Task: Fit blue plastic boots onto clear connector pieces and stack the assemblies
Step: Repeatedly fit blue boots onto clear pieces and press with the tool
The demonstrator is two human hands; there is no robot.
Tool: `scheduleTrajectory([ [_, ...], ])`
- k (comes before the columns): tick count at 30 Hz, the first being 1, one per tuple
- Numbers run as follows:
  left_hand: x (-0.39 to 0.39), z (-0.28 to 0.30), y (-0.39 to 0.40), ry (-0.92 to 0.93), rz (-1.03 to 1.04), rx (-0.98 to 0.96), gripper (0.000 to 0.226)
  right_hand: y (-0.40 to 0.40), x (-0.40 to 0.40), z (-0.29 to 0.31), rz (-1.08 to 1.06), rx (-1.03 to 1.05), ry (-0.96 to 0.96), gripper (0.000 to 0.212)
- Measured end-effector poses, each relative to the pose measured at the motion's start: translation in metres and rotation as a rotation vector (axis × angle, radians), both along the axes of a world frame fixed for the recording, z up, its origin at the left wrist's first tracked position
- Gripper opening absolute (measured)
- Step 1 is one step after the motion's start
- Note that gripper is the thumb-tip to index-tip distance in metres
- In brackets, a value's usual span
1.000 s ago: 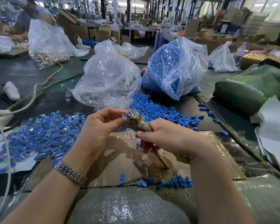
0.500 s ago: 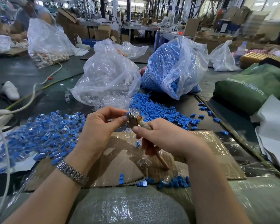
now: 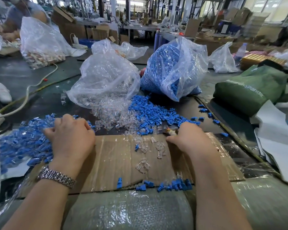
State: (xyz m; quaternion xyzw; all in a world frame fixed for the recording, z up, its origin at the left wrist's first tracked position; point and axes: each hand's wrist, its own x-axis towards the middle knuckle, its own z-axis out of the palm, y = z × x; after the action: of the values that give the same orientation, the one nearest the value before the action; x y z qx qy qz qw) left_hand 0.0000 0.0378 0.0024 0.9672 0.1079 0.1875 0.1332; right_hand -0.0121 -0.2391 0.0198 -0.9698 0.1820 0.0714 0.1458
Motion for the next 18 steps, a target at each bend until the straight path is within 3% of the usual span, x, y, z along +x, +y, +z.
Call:
scheduleTrajectory([
  [4,0.001,-0.001,-0.009,-0.069,-0.191,-0.047,0.011,0.018,-0.003,0.006,0.115,-0.101,-0.156,0.054],
  [8,-0.001,-0.002,-0.020,-0.050,-0.466,-0.180,0.018,0.040,-0.011,0.015,0.522,0.298,-0.198,0.021],
  [10,-0.004,-0.001,-0.024,-0.025,-0.585,-0.242,0.019,0.050,-0.014,0.012,0.646,0.294,-0.147,0.020],
  [14,-0.008,0.003,-0.025,0.054,-0.713,-0.361,0.018,0.062,-0.007,-0.001,0.711,0.068,-0.169,0.013],
  [18,-0.011,0.007,-0.019,0.261,-0.868,-0.490,0.012,0.057,-0.001,-0.004,0.620,0.066,-0.200,0.006],
])
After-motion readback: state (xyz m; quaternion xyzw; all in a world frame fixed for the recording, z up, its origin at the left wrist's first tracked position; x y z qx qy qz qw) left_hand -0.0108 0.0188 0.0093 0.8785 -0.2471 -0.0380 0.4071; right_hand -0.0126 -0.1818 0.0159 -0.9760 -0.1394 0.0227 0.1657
